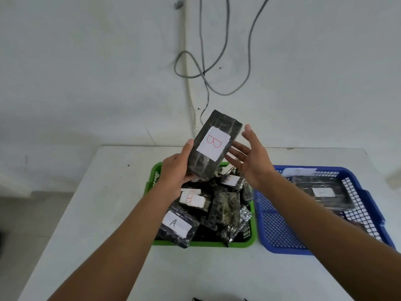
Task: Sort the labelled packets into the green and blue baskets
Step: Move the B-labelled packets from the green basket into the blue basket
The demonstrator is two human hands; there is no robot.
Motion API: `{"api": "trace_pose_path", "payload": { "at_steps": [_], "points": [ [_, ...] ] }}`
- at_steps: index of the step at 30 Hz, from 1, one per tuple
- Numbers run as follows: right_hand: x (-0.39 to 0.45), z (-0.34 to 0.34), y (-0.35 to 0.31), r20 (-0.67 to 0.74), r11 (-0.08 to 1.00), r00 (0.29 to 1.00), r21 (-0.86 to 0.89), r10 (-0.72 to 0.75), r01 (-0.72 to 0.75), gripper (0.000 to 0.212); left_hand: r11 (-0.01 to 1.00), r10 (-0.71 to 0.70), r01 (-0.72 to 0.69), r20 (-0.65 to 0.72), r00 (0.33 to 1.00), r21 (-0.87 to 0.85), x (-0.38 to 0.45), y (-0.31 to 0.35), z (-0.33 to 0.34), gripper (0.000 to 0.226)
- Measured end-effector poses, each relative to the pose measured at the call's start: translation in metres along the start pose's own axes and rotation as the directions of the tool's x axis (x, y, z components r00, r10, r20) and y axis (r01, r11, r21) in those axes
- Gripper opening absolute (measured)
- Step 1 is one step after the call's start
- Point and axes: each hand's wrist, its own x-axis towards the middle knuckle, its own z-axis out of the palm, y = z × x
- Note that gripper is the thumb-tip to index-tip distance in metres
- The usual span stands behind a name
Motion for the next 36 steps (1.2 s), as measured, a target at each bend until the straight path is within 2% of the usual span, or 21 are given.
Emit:
{"api": "trace_pose_path", "payload": {
  "at_steps": [5,9,11,13,15,17,19,21,25,27,29,31,36],
  "points": [
    [-0.026,-0.060,-0.026,-0.188,0.993,0.976,-0.058,-0.111,0.102,0.046,0.997,-0.063,0.055,0.138,0.988,0.058,-0.014,-0.021,0.079,0.048],
    [-0.049,-0.120,-0.052,-0.179,0.990,0.980,-0.122,-0.086,0.064,0.043,0.990,-0.092,0.059,0.261,0.961,0.130,-0.032,-0.043,0.140,0.042],
    [-0.057,-0.147,-0.058,-0.192,0.988,0.978,-0.148,-0.081,0.053,0.043,0.986,-0.132,0.097,0.282,0.950,0.135,-0.041,-0.055,0.168,0.041],
    [-0.063,-0.170,-0.062,-0.250,0.983,0.964,-0.175,-0.094,0.051,0.040,0.971,-0.083,0.025,0.236,0.968,0.239,-0.050,-0.068,0.189,0.046],
    [-0.063,-0.192,-0.062,-0.316,0.974,0.943,-0.225,-0.106,0.034,0.039,0.861,0.087,-0.162,0.175,0.981,0.481,-0.057,-0.085,0.201,0.048],
    [-0.060,-0.209,-0.057,-0.349,0.952,0.932,-0.305,-0.103,-0.009,0.041,0.714,0.213,-0.252,0.140,0.967,0.654,-0.062,-0.102,0.202,0.048],
    [-0.054,-0.219,-0.046,-0.335,0.899,0.937,-0.434,-0.099,-0.061,0.045,0.603,0.271,-0.270,0.126,0.954,0.750,-0.067,-0.121,0.198,0.059],
    [-0.047,-0.222,-0.032,-0.285,0.812,0.954,-0.576,-0.096,-0.091,0.049,0.466,0.342,-0.279,0.120,0.932,0.840,-0.070,-0.138,0.195,0.061],
    [-0.034,-0.223,-0.004,-0.183,0.634,0.978,-0.769,-0.104,-0.076,0.048,0.054,0.419,-0.267,0.221,0.880,0.962,-0.065,-0.162,0.190,0.062],
    [-0.028,-0.224,0.007,-0.159,0.580,0.983,-0.811,-0.095,-0.075,0.047,-0.093,0.400,-0.233,0.251,0.882,0.968,-0.062,-0.168,0.187,0.062],
    [-0.022,-0.228,0.015,-0.152,0.544,0.986,-0.835,-0.074,-0.087,0.050,-0.178,0.388,-0.212,0.266,0.882,0.961,-0.061,-0.173,0.185,0.059],
    [-0.017,-0.231,0.021,-0.137,0.514,0.989,-0.853,-0.052,-0.091,0.053,-0.216,0.400,-0.222,0.294,0.868,0.951,-0.059,-0.179,0.180,0.055],
    [-0.010,-0.225,0.034,-0.097,0.463,0.994,-0.884,-0.042,-0.067,0.056,-0.202,0.430,-0.280,0.342,0.835,0.938,-0.056,-0.190,0.167,0.052]
  ]
}}
